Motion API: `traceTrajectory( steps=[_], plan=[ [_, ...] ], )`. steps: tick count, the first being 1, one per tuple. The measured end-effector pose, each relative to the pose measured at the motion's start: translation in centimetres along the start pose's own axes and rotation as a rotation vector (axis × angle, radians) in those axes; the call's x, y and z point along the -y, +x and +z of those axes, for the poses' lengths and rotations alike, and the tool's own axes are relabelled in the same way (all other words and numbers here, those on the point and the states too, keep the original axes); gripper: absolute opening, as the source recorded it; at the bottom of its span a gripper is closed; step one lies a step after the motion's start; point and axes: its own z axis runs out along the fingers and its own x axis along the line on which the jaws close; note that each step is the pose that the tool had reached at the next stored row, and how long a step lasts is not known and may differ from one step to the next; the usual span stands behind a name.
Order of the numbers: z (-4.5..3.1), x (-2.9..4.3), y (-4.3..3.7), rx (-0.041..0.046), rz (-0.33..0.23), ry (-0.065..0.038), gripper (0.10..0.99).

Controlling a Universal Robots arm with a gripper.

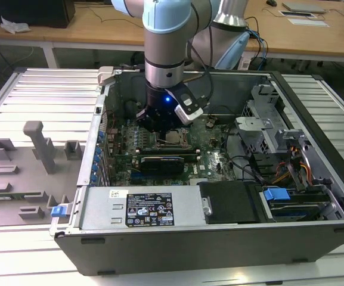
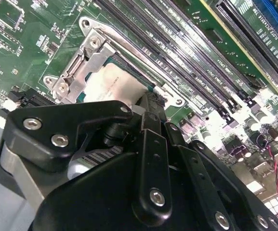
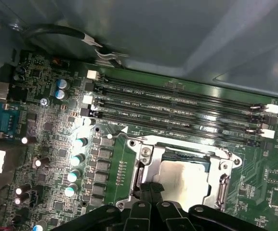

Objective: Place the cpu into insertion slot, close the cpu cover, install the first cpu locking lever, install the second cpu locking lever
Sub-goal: 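Close the cpu cover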

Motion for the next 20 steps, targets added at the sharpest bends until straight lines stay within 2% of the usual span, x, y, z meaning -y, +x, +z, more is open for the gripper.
traceTrajectory(
  steps=[7, 10, 14, 15, 16, 17, 20],
  plan=[
    [0.03, -0.04, -0.32, 0.0002, 0.0, 0.0, 0.106],
    [-0.66, -0.06, -0.34, 0.0003, 0.0, 0.0, 0.106],
    [-0.69, -0.05, -0.36, 0.0001, 0.0, 0.0, 0.106],
    [-0.68, -0.05, -0.38, -0.012, 0.0, -0.002, 0.106],
    [-0.68, -0.04, -0.4, -0.0281, 0.0, -0.006, 0.106],
    [-0.68, -0.03, -0.45, -0.0635, 0.001, -0.015, 0.106],
    [-0.67, -0.03, -0.45, -0.0633, 0.001, -0.017, 0.106]
  ],
)
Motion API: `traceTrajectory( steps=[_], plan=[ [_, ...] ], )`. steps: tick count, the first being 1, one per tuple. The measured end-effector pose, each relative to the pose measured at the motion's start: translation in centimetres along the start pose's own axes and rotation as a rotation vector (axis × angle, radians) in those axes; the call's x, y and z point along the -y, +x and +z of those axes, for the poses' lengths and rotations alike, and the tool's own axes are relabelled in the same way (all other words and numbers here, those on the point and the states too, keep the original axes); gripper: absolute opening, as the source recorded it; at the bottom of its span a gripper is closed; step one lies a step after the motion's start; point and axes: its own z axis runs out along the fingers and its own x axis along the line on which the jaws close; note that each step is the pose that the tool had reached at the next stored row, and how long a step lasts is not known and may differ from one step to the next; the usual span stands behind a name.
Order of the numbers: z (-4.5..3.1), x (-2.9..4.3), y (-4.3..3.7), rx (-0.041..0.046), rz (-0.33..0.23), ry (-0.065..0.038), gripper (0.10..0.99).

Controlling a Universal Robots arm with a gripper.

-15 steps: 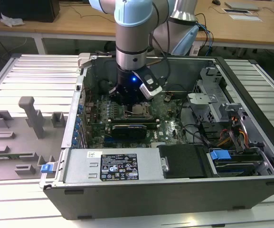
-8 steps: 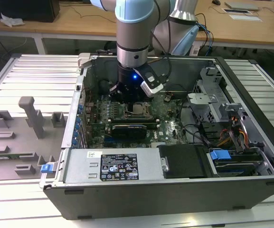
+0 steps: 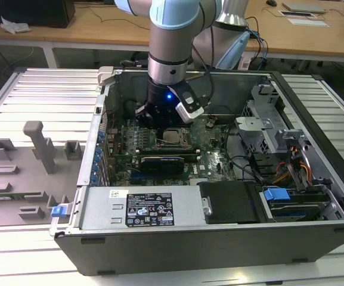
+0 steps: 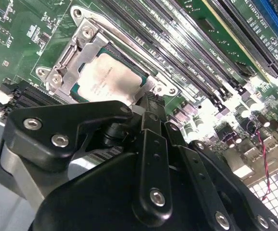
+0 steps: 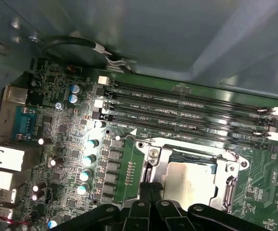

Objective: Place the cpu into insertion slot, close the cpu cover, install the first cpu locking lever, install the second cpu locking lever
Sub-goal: 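Close the cpu cover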

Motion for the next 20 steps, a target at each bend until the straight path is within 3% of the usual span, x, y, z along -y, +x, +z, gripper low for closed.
traceTrajectory(
  steps=[2, 5, 6, 11, 16, 20],
  plan=[
    [0.02, 0.01, -0.05, 0.0027, -0.001, -0.014, 0.106],
    [0.04, 0.03, -0.18, 0.0087, -0.002, -0.049, 0.106],
    [0.06, 0.03, -0.21, 0.0098, -0.003, -0.056, 0.106],
    [0.53, 0.07, -0.33, 0.0105, -0.003, -0.06, 0.106],
    [0.75, 0.03, -0.35, 0.0128, -0.003, -0.073, 0.106],
    [0.98, 0.05, -0.37, 0.0122, -0.004, -0.073, 0.106]
  ],
)
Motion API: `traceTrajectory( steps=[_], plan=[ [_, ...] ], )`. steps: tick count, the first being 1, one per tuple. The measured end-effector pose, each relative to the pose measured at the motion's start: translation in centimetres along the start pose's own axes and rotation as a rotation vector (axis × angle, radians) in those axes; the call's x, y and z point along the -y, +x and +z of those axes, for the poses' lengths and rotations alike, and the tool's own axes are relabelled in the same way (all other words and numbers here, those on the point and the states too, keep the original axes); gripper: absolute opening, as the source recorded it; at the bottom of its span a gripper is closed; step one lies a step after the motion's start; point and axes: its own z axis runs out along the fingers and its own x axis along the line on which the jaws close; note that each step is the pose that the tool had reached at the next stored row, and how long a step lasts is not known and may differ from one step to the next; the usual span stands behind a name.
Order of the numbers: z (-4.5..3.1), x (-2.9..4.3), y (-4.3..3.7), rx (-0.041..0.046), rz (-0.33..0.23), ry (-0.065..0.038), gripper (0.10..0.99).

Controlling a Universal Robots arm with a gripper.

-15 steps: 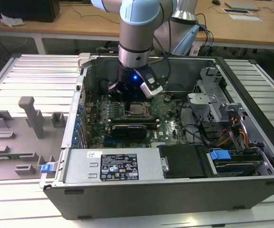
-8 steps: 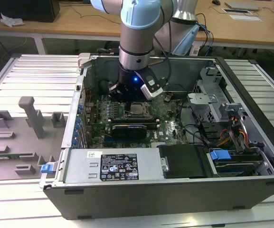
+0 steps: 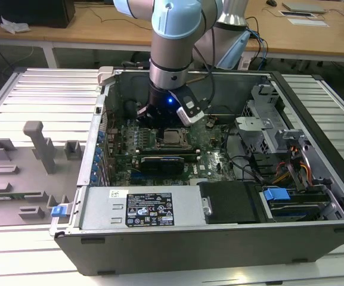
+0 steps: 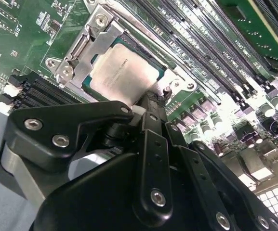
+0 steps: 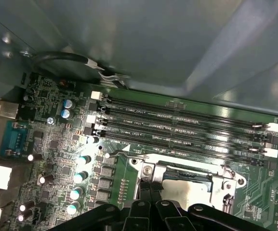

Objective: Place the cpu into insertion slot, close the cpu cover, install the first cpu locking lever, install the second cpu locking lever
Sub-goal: 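Close the cpu cover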

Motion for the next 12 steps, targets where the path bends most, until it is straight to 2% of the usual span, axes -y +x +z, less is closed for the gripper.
traceTrajectory(
  steps=[4, 9, 11, 12],
  plan=[
    [0.03, 0.06, -0.38, 0.0003, 0.0, -0.001, 0.106],
    [-0.19, 0.02, -0.48, 0.0022, 0.0, -0.002, 0.106],
    [-1.11, -0.05, -0.42, -0.0002, 0.0, 0.005, 0.106],
    [-1.27, -0.07, -0.41, -0.0019, 0.001, 0.015, 0.106]
  ],
)
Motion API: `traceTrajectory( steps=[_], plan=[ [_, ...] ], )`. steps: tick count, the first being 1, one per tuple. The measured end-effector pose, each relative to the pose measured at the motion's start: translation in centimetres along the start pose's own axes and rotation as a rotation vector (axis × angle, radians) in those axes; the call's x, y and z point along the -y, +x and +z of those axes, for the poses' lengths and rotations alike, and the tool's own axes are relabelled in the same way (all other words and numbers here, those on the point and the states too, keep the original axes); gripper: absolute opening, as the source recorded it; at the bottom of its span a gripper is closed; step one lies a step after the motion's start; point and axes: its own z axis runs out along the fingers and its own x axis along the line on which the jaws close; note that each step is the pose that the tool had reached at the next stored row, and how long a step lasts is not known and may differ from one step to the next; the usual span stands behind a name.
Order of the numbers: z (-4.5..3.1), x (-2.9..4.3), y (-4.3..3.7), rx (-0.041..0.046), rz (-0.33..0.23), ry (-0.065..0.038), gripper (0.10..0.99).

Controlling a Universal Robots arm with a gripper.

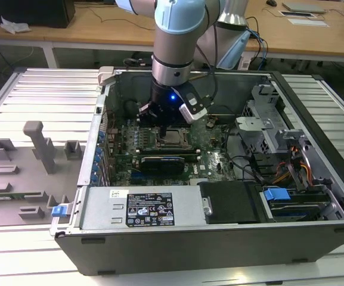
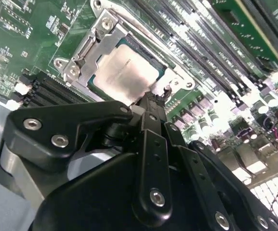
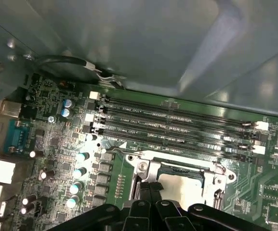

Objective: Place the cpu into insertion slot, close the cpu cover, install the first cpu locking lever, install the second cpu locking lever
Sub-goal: 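Close the cpu cover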

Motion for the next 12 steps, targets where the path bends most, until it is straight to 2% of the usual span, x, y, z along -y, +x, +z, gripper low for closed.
traceTrajectory(
  steps=[1, 2, 3, 5, 6, 8, 12],
  plan=[
    [0.0, -0.02, 0.09, 0.0063, 0.0, 0.019, 0.106],
    [0.0, -0.04, 0.22, 0.023, -0.001, 0.034, 0.106],
    [0.0, -0.05, 0.31, 0.0362, -0.002, 0.04, 0.106],
    [0.05, -0.08, 0.5, 0.0706, -0.004, 0.046, 0.106],
    [0.08, -0.08, 0.5, 0.0767, -0.004, 0.048, 0.106],
    [0.11, -0.06, 0.37, 0.0773, -0.003, 0.048, 0.106],
    [0.08, 0.13, -0.68, 0.0779, 0.009, 0.048, 0.106]
  ],
)
